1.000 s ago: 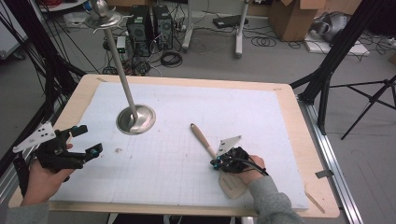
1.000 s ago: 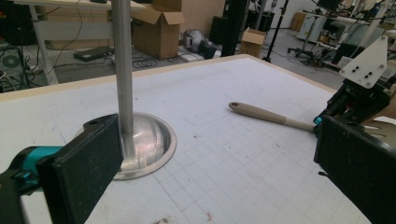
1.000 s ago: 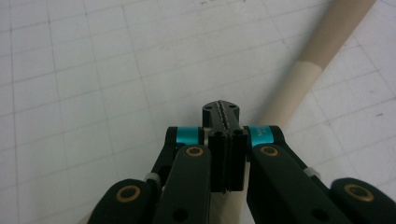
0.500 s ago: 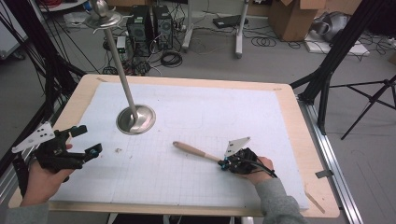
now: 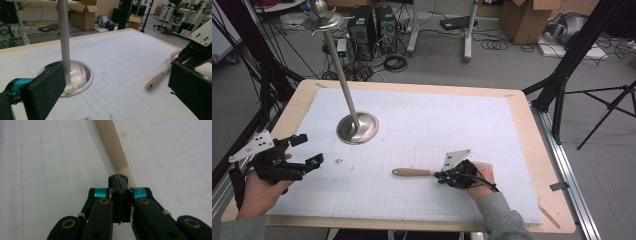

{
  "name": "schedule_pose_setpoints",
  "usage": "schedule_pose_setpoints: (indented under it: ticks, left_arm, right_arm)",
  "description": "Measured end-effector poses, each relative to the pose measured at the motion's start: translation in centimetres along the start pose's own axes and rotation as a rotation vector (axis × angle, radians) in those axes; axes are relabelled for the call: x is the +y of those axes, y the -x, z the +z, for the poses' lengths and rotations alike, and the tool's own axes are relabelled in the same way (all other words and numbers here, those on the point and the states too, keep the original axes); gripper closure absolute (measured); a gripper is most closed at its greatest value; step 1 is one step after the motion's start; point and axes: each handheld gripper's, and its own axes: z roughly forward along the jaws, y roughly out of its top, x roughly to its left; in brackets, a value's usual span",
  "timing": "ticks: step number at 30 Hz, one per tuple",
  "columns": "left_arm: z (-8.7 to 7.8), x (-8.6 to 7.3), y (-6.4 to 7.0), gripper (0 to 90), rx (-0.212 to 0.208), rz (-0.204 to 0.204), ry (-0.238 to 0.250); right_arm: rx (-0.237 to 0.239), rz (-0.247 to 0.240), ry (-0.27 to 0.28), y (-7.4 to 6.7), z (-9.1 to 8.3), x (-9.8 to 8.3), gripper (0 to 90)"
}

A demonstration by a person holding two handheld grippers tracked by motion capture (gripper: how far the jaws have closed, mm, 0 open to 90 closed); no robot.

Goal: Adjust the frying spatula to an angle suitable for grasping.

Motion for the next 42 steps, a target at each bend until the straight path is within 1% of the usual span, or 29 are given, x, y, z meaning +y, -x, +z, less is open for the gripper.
schedule_pose_setpoints:
  ticks: [2,4,6,8,9,13,15,17,19,23,24,26,29,30,32,35,40,42]
  left_arm:
    - [0.0,0.0,0.0,1.8,0.0,0.001,0.001]
    - [-0.1,0.0,0.0,1.7,0.002,0.0,0.004]
    - [-0.2,-0.1,0.0,1.8,0.004,0.002,0.001]
    - [-0.3,-0.1,0.0,1.8,0.006,0.001,0.0]
    - [-0.3,-0.1,0.0,1.8,0.01,-0.003,0.0]
    - [-0.6,-0.2,0.0,1.8,0.015,-0.002,0.0]
    - [-0.7,-0.2,0.1,1.8,0.017,0.001,-0.002]
    - [-0.7,-0.2,0.2,1.8,0.019,-0.001,0.0]
    - [-0.8,-0.2,0.1,1.8,0.02,0.002,-0.002]
    - [-1.1,-0.3,0.2,1.8,0.024,0.0,0.0]
    - [-1.2,-0.3,0.2,1.8,0.024,-0.002,0.003]
    - [-1.4,-0.3,0.1,1.8,0.03,-0.005,0.007]
    - [-1.7,-0.4,0.0,1.8,0.035,-0.008,0.007]
    - [-1.8,-0.4,0.0,1.8,0.037,-0.009,0.011]
    - [-1.9,-0.3,0.0,1.8,0.038,-0.008,0.013]
    - [-1.9,-0.4,-0.1,1.8,0.04,-0.01,0.014]
    - [-1.6,-0.4,0.0,1.8,0.033,-0.008,0.007]
    - [-1.5,-0.3,0.1,1.8,0.03,-0.006,0.01]
  right_arm:
    - [0.001,-0.026,0.024,-0.7,1.0,1.2,90.0]
    - [0.016,-0.034,0.04,-1.0,1.7,1.9,90.0]
    - [0.005,-0.048,0.034,-1.2,2.6,2.5,90.0]
    - [0.003,-0.047,0.012,-0.9,3.4,2.7,90.0]
    - [0.011,-0.038,0.018,-0.8,3.7,2.8,90.0]
    - [-0.034,0.01,0.052,-0.1,3.6,3.1,90.0]
    - [-0.043,0.027,0.054,0.2,3.9,3.1,90.0]
    - [-0.04,0.025,0.044,0.2,4.3,3.3,90.0]
    - [-0.042,-0.002,0.017,0.0,5.0,3.5,90.0]
    - [-0.097,0.037,0.021,0.5,5.5,3.8,90.0]
    - [-0.101,0.048,0.028,0.8,5.6,3.8,90.0]
    - [-0.106,0.086,0.03,1.4,5.7,3.8,90.0]
    - [-0.141,0.12,0.018,2.1,6.1,4.3,90.0]
    - [-0.151,0.138,0.02,2.3,6.3,4.4,90.0]
    - [-0.169,0.197,0.029,2.7,6.5,4.4,90.0]
    - [-0.193,0.237,0.028,3.0,6.7,4.6,90.0]
    - [-0.236,0.257,0.021,3.4,6.9,4.8,90.0]
    - [-0.241,0.268,0.02,3.5,7.0,4.9,90.0]
